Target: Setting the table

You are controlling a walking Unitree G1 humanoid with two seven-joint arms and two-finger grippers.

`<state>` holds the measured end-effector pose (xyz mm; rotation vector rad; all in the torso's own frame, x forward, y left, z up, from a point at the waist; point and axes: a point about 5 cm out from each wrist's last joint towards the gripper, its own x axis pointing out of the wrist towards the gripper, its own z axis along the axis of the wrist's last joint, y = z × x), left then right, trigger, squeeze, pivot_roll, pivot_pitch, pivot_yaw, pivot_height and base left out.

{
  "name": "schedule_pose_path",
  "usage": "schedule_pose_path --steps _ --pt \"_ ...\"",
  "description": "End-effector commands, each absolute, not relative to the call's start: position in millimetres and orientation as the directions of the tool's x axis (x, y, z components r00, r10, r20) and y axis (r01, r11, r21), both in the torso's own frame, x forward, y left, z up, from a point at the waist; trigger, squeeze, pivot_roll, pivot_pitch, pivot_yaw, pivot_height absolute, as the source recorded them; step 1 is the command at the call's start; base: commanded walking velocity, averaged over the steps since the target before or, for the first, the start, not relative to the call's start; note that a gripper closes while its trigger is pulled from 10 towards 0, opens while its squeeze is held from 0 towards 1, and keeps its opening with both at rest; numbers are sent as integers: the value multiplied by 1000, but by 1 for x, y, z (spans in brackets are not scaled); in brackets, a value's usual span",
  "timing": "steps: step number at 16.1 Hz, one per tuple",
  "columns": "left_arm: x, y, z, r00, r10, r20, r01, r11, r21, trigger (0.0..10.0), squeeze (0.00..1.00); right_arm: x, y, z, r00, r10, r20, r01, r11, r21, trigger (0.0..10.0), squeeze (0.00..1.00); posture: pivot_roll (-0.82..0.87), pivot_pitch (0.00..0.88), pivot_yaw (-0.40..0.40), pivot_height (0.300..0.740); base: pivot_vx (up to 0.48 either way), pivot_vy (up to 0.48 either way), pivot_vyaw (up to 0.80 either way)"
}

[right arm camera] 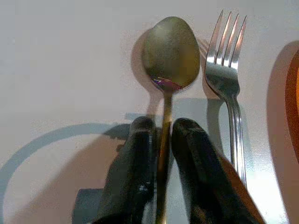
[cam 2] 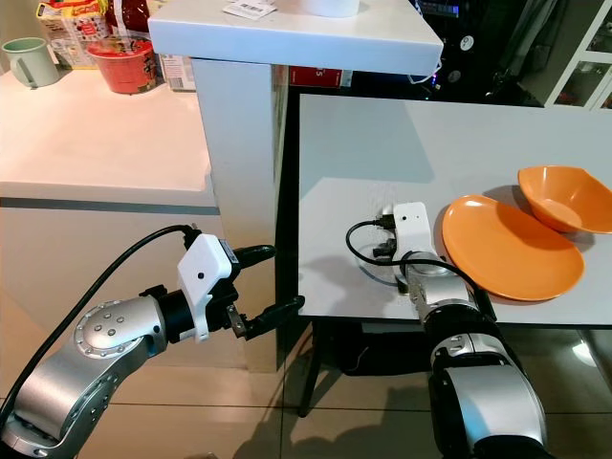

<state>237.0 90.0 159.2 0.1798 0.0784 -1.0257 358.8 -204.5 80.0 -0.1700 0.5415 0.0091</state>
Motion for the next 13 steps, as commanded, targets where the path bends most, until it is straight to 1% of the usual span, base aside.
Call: schedule_pose_path --steps 1,8,9,10,13 --pt "236 88 165 500 -855 -142 865 484 133 10000 0 362 -209 87 867 -44 -496 -41 986 -159 10000 1000 81 0 -17 740 0 0 0" --pt "237 88 165 496 -856 -143 867 479 140 10000 0 367 -208 96 884 -21 -467 -56 987 -151 10000 1000 79 0 -14 740 0 0 0" --pt "237 88 166 503 -853 -138 862 485 145 10000 0 369 -208 103 898 -25 -440 -57 983 -173 10000 710 79 0 -14 740 0 0 0" --pt "238 89 167 519 -845 -126 852 500 155 10000 0 370 -208 109 909 -25 -416 -54 983 -177 10000 0 79 0 -14 740 0 0 0" --pt "240 91 169 550 -830 -94 831 533 159 10000 0 367 -207 123 929 -10 -370 -53 986 -159 10000 0 70 0 -12 740 0 0 0"
